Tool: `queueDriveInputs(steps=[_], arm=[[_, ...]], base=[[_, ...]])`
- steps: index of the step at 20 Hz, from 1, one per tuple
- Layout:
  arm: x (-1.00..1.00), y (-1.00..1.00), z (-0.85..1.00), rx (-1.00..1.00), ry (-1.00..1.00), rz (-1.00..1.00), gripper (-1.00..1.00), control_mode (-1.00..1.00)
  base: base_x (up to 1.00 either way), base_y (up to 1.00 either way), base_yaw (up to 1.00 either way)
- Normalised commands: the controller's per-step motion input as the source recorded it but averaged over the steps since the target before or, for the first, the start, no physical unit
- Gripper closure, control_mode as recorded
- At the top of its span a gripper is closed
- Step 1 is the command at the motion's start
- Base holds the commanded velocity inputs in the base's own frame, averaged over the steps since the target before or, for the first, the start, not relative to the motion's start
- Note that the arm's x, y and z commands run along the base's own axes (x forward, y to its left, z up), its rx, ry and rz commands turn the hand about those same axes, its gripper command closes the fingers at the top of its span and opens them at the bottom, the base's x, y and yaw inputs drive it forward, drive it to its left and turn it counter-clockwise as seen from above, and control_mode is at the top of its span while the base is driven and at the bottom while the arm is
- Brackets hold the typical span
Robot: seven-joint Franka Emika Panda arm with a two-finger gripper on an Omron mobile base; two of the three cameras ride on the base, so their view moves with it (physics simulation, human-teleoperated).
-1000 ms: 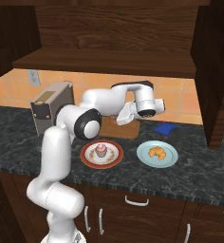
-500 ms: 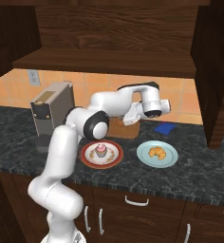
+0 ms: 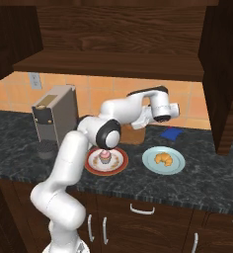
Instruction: From the different types of pastries on the counter, select a croissant and place it on the cutting board. Then retrieve a jar of jam from the cabinet and place it alongside the croissant on the cutting board.
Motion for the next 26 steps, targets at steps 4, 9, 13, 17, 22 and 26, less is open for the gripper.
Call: queueDriveInputs(steps=[4,9,13,17,22,26], arm=[[0.23,-0.04,-0.18,0.0,0.0,0.0,1.0,-1.0],[0.27,-0.05,-0.19,0.0,0.0,0.0,1.0,-1.0],[0.28,-0.11,-0.23,0.0,0.0,0.0,1.0,-1.0],[0.3,-0.13,-0.27,0.0,0.0,0.0,1.0,-1.0],[0.29,-0.12,-0.25,0.0,0.0,0.0,1.0,-1.0],[0.19,-0.12,-0.24,0.0,0.0,0.01,1.0,-1.0]], base=[[0.0,0.0,0.0],[0.0,0.0,0.0],[0.0,0.0,0.0],[0.0,0.0,0.0],[0.0,0.0,0.0],[0.0,0.0,0.0]])
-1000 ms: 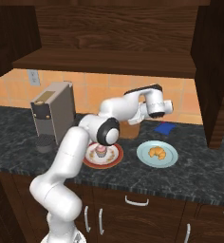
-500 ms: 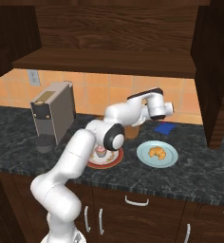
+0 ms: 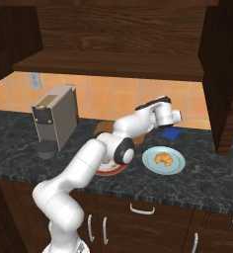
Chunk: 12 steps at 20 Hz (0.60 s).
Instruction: From the different types of pastries on the counter, select a croissant and place it on the cutting board. Then retrieve a jar of jam from the cabinet and place it alongside the croissant on the cutting board.
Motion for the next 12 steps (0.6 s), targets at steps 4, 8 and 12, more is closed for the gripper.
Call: queueDriveInputs(steps=[4,8,12], arm=[[0.14,-0.07,-0.24,0.0,0.0,0.01,1.0,-1.0],[0.13,0.0,-0.09,0.0,-0.01,0.01,1.0,-1.0],[0.06,0.0,-0.04,0.0,-0.01,0.06,1.0,-1.0]], base=[[0.0,0.0,0.0],[0.0,0.0,0.0],[0.0,0.0,0.0]])
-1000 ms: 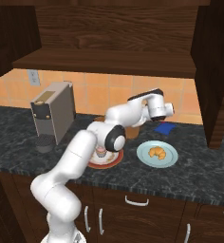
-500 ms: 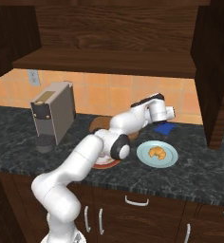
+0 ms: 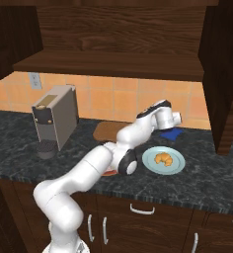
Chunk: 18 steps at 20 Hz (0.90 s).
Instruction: From the different types of pastries on the counter, select a croissant and place it on the cutting board. Then retrieve a jar of jam from the cabinet and place it alongside the croissant on the cutting board.
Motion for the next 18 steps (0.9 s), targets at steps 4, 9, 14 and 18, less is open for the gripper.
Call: queueDriveInputs(steps=[4,9,14,18], arm=[[0.12,0.0,-0.1,0.0,-0.01,0.07,1.0,-1.0],[0.24,0.0,-0.18,0.0,0.0,0.05,1.0,-1.0],[0.18,-0.03,-0.21,0.0,0.0,0.05,1.0,-1.0],[0.01,-0.05,-0.27,0.0,0.0,0.07,-1.0,-1.0]], base=[[0.0,0.0,0.0],[0.0,0.0,0.0],[0.0,0.0,0.0],[0.0,0.0,0.0]])
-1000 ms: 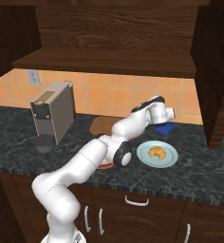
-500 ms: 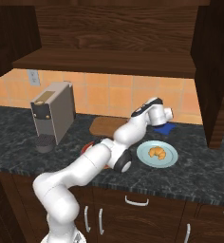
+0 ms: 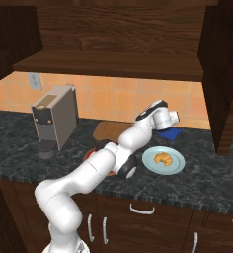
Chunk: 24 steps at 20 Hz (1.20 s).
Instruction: From the different types of pastries on the counter, select a croissant and place it on the cutting board. Then retrieve a jar of jam from the cabinet and place it alongside the croissant on the cutting board.
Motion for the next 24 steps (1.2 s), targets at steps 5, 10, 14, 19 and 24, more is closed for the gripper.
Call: queueDriveInputs(steps=[5,10,14,19,24], arm=[[0.16,-0.04,-0.12,0.0,0.0,0.04,-1.0,-1.0],[0.2,-0.02,0.0,0.02,0.01,0.01,-1.0,-1.0],[0.3,-0.23,0.0,0.09,0.04,0.05,-1.0,-1.0],[0.26,-0.33,0.0,0.14,0.06,0.07,-1.0,-1.0],[0.27,-0.37,0.0,0.16,0.06,0.1,-1.0,-1.0]], base=[[0.0,0.0,0.0],[0.0,0.0,0.0],[0.0,0.0,0.0],[0.0,0.0,0.0],[0.0,0.0,0.0]])
